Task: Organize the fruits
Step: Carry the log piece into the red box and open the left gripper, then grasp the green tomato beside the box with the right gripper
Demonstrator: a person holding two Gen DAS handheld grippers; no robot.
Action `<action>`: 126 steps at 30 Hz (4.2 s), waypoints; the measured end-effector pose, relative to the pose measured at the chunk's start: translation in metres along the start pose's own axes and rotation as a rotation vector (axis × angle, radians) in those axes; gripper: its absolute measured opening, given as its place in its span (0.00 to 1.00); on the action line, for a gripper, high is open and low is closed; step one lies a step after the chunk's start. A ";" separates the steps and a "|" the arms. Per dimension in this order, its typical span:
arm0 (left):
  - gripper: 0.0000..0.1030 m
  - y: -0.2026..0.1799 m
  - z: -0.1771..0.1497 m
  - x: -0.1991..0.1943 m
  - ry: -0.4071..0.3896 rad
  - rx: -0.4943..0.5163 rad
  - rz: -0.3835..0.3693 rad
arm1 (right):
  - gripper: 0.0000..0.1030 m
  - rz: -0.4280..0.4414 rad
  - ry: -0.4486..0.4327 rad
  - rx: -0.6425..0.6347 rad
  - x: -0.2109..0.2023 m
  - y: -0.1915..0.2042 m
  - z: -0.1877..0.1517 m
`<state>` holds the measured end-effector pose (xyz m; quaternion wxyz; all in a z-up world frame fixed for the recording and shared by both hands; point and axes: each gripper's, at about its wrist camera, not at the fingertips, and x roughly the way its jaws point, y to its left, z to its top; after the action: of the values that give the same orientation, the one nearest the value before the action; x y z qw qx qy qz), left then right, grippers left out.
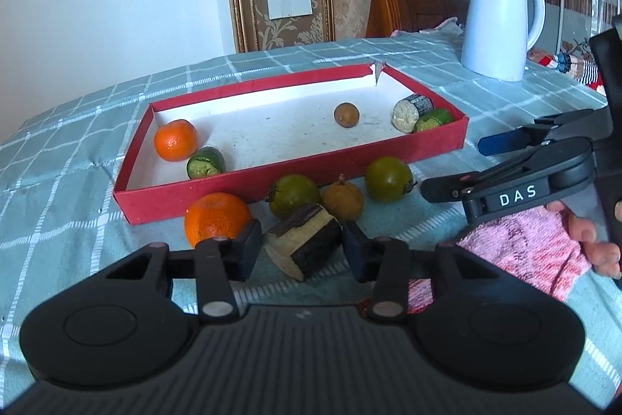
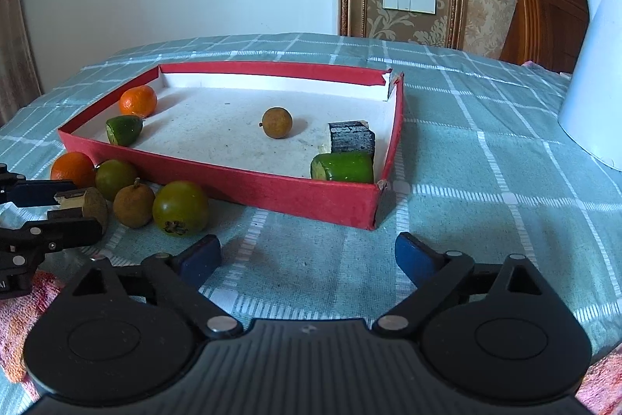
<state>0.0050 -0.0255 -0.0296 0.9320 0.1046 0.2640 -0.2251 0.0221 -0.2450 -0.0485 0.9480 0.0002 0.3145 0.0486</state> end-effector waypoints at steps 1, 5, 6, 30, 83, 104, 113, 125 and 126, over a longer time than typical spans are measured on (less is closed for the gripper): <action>0.40 0.000 0.000 -0.002 -0.004 -0.002 -0.001 | 0.94 0.000 0.000 -0.001 0.000 -0.001 0.000; 0.40 0.002 0.004 -0.013 -0.027 -0.008 -0.002 | 0.94 -0.001 0.001 -0.003 0.000 0.000 0.000; 0.40 0.004 0.007 -0.015 -0.034 -0.012 -0.005 | 0.94 -0.002 0.001 -0.003 0.000 0.000 -0.001; 0.40 0.055 0.086 0.078 -0.014 -0.137 0.074 | 0.94 -0.003 0.002 -0.004 0.001 0.001 0.000; 0.88 0.068 0.042 0.009 -0.064 -0.222 0.207 | 0.97 -0.002 0.006 -0.007 0.002 0.003 0.001; 1.00 0.072 -0.016 -0.016 -0.073 -0.227 0.215 | 0.97 0.000 0.005 -0.006 0.002 0.003 0.001; 1.00 0.092 -0.020 -0.012 -0.044 -0.319 0.101 | 0.97 0.068 -0.020 0.033 -0.004 0.004 -0.002; 1.00 0.100 -0.022 -0.011 -0.032 -0.368 0.065 | 0.70 0.130 -0.038 0.059 -0.005 0.030 0.003; 1.00 0.100 -0.023 -0.011 -0.031 -0.369 0.065 | 0.69 0.132 -0.038 0.057 -0.003 0.032 0.004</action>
<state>0.0342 0.0729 -0.0352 0.9461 -0.0629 0.2829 -0.1444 0.0188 -0.2129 -0.0426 0.9481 0.0489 0.2970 0.1023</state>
